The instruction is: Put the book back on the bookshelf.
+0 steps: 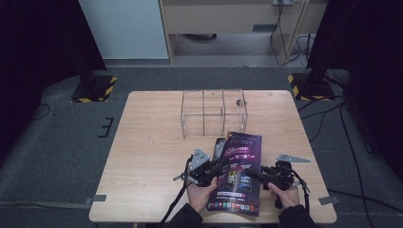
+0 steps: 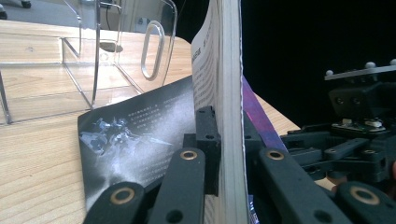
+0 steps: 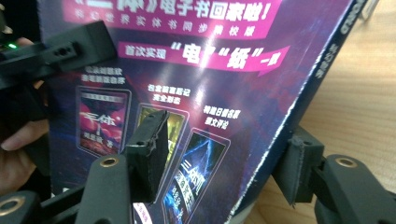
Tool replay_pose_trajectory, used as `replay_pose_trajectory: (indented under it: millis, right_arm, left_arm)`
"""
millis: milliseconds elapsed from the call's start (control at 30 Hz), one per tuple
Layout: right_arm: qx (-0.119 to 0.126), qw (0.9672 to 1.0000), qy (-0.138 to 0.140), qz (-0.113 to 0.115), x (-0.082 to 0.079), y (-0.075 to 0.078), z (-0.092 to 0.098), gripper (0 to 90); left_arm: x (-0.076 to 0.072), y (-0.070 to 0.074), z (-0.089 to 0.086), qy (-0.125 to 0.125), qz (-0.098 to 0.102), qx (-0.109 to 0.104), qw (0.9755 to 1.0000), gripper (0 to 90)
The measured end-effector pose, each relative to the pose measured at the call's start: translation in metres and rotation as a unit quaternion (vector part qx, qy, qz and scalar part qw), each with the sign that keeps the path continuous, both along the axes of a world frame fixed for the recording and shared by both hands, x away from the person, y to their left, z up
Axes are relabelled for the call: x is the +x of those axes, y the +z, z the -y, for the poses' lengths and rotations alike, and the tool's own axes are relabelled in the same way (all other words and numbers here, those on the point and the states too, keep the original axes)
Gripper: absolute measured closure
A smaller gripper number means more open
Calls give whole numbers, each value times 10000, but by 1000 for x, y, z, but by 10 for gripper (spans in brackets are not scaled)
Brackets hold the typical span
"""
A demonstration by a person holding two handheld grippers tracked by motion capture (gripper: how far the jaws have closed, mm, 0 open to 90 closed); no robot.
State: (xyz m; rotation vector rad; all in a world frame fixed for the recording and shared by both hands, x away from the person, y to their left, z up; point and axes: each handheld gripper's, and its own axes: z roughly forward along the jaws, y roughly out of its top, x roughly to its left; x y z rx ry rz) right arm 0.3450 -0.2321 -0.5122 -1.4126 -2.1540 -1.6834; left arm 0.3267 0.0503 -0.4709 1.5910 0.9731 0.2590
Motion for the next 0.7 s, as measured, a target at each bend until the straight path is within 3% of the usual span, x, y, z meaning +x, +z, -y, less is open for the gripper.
replay_pose_trajectory:
  millis: [167, 367, 533, 700]
  right_arm:
    - [-102, 9999, -29, -75, 1, -1, -2, 463]
    - [-351, 9990, -21, -266, 1, -2, -5, 606]
    - [-138, 9990, -29, -427, 1, 1, -2, 723]
    - [-22, 9987, -40, -515, 0, 4, -1, 756]
  left_arm:
    - [0, 0, 1, -8, 18, 7, 10000, 838]
    - [0, 0, 2, -47, 47, 24, 10000, 838]
    - [2, -1, 0, -16, 22, 45, 10000, 837]
    - [4, -1, -2, 48, 17, 132, 9999, 836]
